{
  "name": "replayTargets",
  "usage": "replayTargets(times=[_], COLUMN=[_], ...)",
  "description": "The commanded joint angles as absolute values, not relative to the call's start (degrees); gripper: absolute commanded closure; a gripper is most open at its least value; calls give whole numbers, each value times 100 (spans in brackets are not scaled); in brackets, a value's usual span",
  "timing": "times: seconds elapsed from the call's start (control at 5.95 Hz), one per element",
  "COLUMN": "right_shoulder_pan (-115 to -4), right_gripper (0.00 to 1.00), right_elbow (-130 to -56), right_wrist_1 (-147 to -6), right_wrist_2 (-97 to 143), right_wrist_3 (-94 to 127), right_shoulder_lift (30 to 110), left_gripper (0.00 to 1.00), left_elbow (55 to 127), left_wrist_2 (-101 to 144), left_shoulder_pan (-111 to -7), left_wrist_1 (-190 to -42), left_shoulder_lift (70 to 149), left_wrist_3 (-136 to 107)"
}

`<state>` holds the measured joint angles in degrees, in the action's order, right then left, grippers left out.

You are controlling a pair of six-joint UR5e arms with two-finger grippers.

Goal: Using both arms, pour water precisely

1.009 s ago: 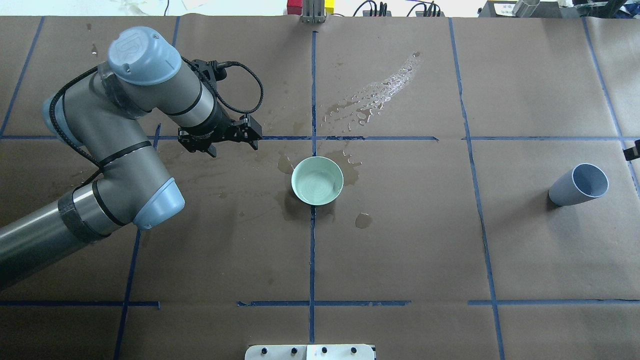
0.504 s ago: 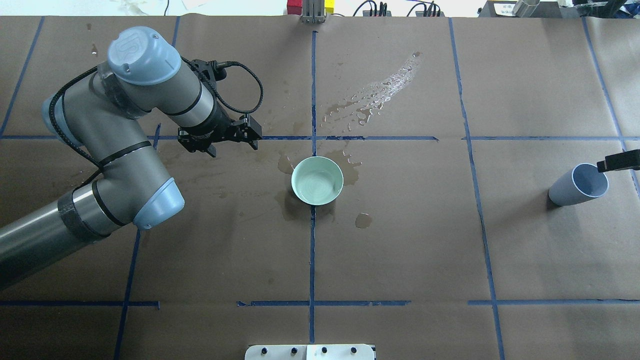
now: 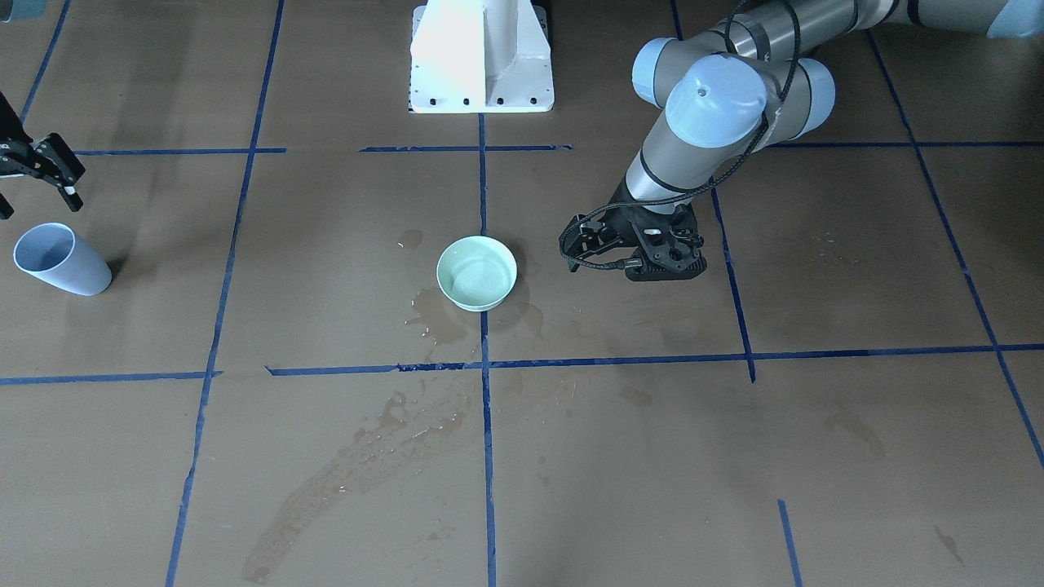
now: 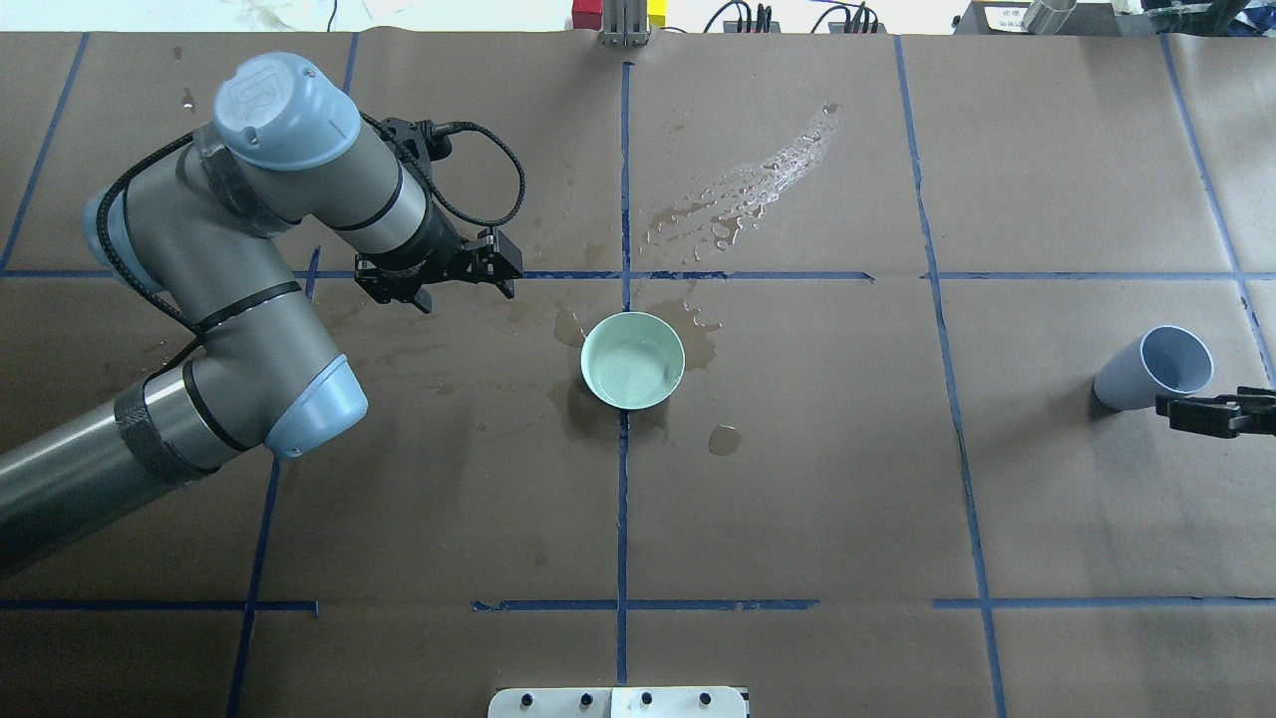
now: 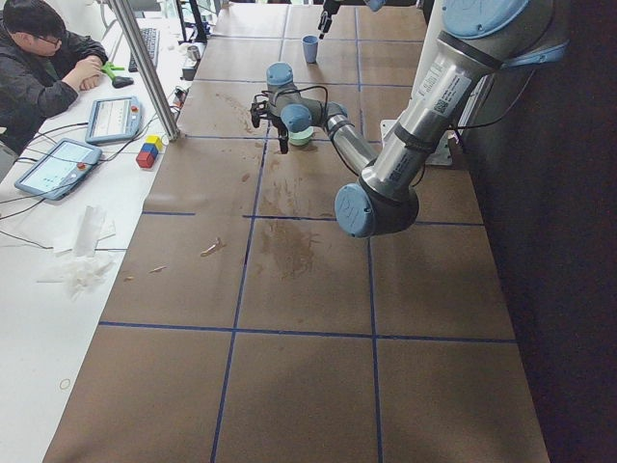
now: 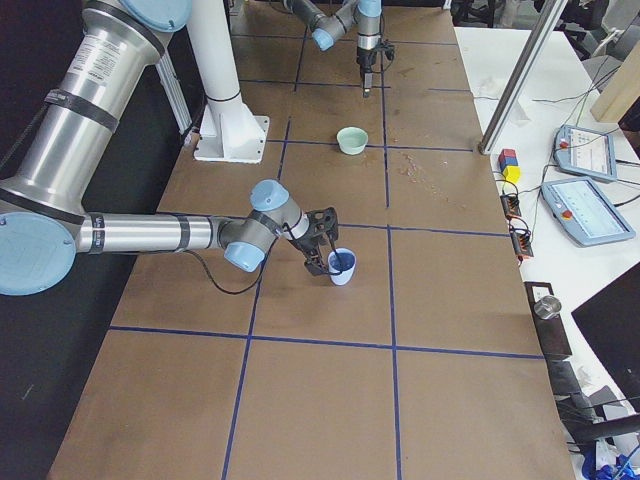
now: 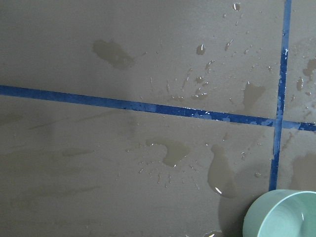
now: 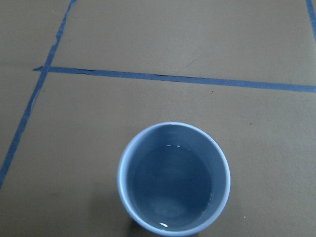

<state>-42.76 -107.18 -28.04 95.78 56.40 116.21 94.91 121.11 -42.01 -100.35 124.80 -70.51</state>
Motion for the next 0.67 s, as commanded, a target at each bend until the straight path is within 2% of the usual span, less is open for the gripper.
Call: replayTargets(times=[0.0,0.5], right_shoulder_pan=[-3492,-2857], right_gripper=[0,0], right_elbow=[-9961,-9634], right_wrist_1=[-1769,-1671], right_wrist_2=[8328,7060], right_wrist_3=[5915,6267], right_shoulder_lift=[11593,11339], left_gripper=[0,0], left_elbow=[9518,9519], left_wrist_2=[12111,12120], left_shoulder_pan=[-4201,-4201], left_wrist_1=[-10037,-10037], left_shoulder_lift=[12472,12472], left_wrist_3=[-7058,-7058])
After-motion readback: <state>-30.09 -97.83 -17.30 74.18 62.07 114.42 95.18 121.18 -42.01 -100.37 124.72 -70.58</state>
